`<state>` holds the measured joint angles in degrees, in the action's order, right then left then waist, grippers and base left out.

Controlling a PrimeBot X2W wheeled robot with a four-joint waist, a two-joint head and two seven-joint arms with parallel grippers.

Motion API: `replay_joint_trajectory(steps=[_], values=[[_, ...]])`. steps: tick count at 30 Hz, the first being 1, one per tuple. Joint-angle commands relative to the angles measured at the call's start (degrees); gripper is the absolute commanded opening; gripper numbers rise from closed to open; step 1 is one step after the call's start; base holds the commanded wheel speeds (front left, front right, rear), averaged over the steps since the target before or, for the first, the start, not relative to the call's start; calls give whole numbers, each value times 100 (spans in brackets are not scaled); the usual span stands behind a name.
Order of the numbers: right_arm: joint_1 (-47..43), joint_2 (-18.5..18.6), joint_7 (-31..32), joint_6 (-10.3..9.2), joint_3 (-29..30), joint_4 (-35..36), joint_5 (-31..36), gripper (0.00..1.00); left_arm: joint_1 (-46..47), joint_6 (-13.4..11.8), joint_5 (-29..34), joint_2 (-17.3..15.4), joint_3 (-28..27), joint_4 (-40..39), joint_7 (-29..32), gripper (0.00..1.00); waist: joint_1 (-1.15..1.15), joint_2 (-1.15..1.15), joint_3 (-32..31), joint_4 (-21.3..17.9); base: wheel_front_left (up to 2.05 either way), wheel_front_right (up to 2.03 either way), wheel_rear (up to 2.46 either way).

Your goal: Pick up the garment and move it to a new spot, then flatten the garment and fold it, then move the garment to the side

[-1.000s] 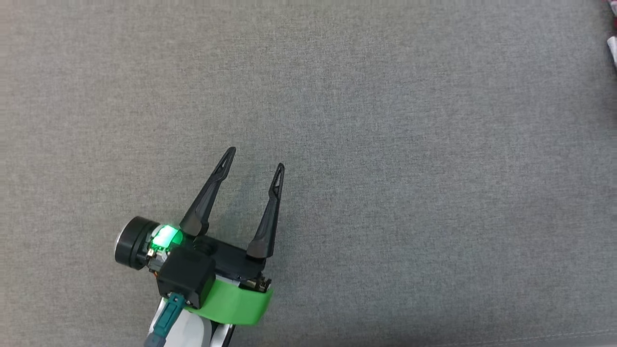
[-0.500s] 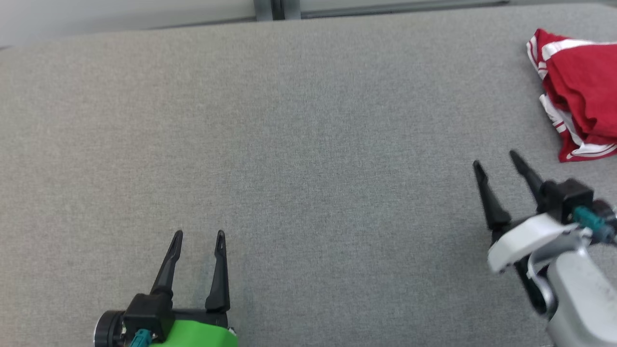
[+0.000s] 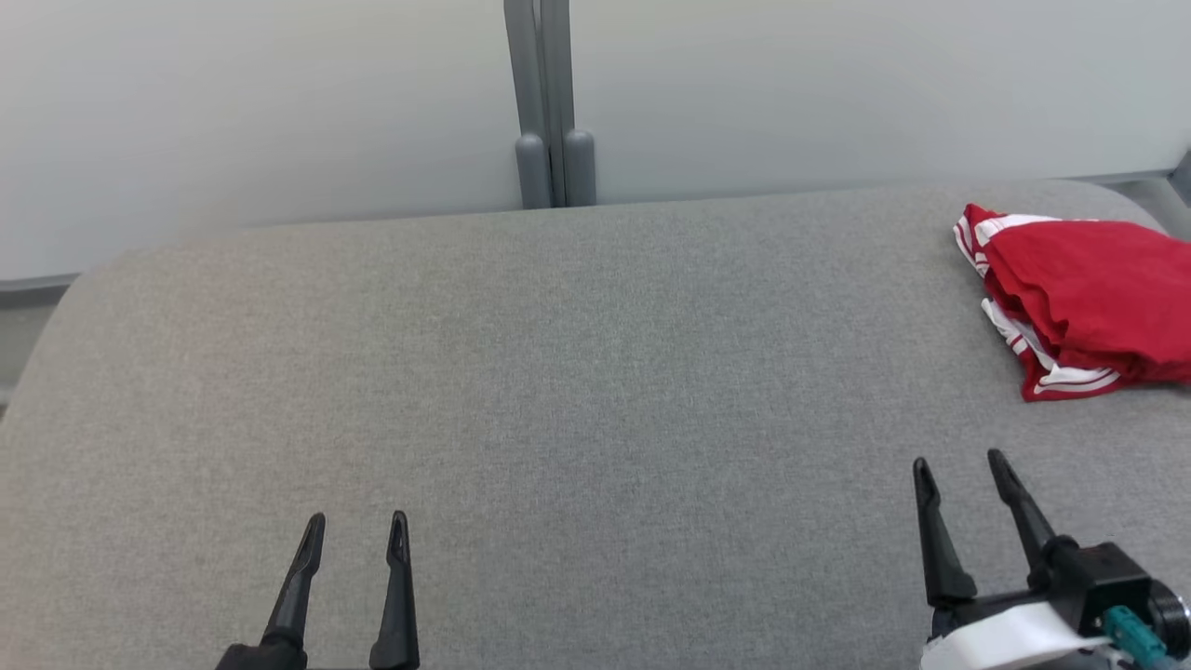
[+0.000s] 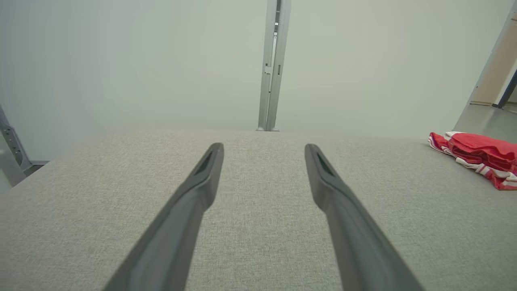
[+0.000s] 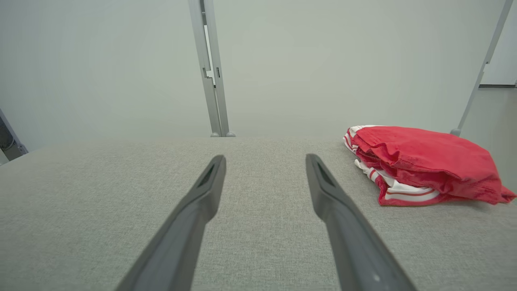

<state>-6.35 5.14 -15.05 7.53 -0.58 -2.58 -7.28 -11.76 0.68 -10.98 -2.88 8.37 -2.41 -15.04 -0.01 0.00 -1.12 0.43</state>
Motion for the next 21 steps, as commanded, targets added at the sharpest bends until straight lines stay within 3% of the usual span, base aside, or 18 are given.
replay_joint_trajectory(steps=[1,11,21], values=[[-180,-35,-13,-10,-71,1,36,100,-159,34,43,-6,-18,-38,-15,100,1,0,-367,34,0,0,0],[-543,-8,-14,-11,-616,-222,-39,100,-546,93,54,-6,-29,287,-16,100,1,0,-734,-23,0,0,0],[-615,-39,-14,-10,-642,-260,-66,100,-487,125,95,-6,-31,441,-15,100,1,0,-772,91,0,0,0]])
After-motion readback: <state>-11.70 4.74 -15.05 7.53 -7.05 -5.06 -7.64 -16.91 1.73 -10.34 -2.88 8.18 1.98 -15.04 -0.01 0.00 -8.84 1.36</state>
